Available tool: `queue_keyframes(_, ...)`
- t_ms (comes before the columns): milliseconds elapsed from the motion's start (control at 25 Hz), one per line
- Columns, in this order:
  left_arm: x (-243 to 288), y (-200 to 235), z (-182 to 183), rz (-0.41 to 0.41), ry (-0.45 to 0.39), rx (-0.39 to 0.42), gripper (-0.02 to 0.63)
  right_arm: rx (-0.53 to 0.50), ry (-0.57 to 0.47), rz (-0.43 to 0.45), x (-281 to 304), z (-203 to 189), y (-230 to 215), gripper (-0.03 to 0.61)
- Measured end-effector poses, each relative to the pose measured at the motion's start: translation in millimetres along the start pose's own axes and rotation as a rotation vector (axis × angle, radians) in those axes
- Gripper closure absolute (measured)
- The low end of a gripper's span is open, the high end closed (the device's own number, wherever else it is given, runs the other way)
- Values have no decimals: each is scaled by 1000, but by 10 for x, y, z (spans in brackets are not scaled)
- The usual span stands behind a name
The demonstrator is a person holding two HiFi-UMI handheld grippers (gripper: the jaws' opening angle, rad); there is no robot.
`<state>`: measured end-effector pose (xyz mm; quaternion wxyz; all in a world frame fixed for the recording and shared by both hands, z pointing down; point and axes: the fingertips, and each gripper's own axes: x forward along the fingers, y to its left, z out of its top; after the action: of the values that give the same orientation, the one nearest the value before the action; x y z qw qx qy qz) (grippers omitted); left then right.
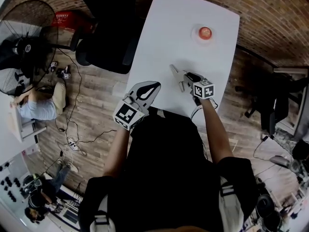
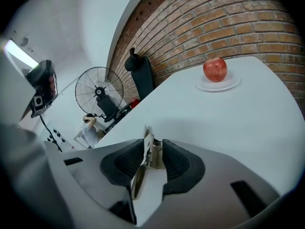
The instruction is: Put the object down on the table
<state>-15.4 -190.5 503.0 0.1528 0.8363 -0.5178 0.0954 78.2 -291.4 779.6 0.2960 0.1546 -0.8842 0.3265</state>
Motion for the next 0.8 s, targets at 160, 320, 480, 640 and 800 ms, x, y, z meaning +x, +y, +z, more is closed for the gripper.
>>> queue_keyframes(160,5,-27,23,-8,-10,-8,592,1,-16,-14,-62,18,-11,460)
queue_keyframes(320,-4,-29,13,-15,-14,-4,592,0,-32,-7,-118,33,30,472)
queue_keyframes(480,22,-56,27,-28,-19,-1,592,7,-53,-6,-201,35,44,497)
queue_keyframes(640,71,-102,41,-42,-18,5,592,5,-74,-20,-291,36,-6,525)
queue_keyframes(800,38,-101,56,-50,-19,12,592,27,-113,-42,-395,80,-18,557)
